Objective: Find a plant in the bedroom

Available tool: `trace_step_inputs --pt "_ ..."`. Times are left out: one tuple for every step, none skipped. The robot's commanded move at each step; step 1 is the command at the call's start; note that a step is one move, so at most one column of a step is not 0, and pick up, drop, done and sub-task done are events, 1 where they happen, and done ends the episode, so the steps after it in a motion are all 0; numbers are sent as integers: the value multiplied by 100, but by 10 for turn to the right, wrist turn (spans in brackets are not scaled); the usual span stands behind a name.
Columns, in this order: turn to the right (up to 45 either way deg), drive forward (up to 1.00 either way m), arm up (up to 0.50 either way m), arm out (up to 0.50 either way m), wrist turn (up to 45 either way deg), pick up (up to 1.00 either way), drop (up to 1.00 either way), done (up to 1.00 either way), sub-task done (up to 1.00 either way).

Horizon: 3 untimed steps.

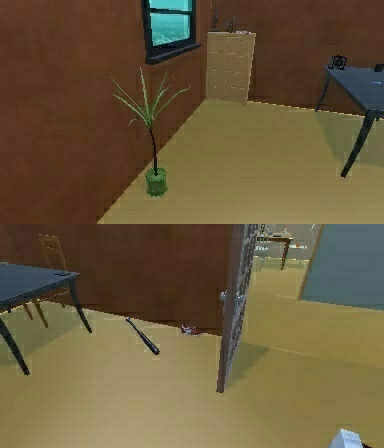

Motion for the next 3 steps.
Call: trace_step_inputs --pt "180 0 0 0 0 0 0 0 0" --pt "0 10 0 0 0 0 0 0 0" --pt "-450 0 0 0 0 0 0 0 0"
